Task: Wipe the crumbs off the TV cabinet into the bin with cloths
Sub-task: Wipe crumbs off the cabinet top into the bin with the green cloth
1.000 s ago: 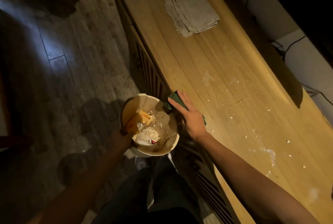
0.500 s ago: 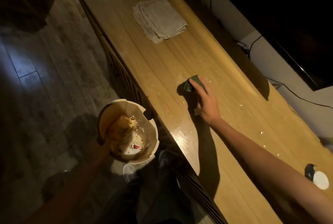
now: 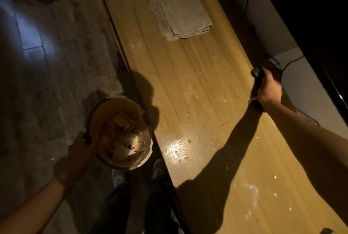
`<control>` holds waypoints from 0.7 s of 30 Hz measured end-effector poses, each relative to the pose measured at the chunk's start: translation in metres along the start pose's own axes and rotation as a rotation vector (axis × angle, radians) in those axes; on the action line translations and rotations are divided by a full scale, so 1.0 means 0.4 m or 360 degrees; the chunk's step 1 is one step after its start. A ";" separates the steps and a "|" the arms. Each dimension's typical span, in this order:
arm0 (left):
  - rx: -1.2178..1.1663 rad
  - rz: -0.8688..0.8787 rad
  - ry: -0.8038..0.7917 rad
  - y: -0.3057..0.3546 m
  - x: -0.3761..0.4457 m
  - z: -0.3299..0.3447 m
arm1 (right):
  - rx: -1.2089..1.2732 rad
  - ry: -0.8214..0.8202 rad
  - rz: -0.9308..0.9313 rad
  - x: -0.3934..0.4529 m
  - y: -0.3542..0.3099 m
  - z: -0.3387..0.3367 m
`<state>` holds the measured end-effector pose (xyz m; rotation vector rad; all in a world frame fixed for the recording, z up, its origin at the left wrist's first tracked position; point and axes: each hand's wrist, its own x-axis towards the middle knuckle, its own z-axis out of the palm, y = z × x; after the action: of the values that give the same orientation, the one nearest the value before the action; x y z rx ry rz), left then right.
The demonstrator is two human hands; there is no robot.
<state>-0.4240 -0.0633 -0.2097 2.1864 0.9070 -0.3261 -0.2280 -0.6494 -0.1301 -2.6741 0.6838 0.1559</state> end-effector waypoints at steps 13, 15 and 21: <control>-0.0076 0.0035 -0.0045 0.032 0.002 -0.003 | 0.0130 0.0023 -0.0367 -0.088 -0.109 0.078; -0.0109 0.0047 -0.0071 0.035 0.003 -0.013 | 0.0142 -0.0036 -0.0451 -0.126 -0.146 0.091; -0.0091 0.0072 0.0002 0.048 0.006 -0.026 | 0.0147 -0.0208 -0.0718 -0.237 -0.251 0.144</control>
<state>-0.4093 -0.0638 -0.1931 2.1514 0.8558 -0.2734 -0.2634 -0.5041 -0.1315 -2.6231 0.0384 0.1690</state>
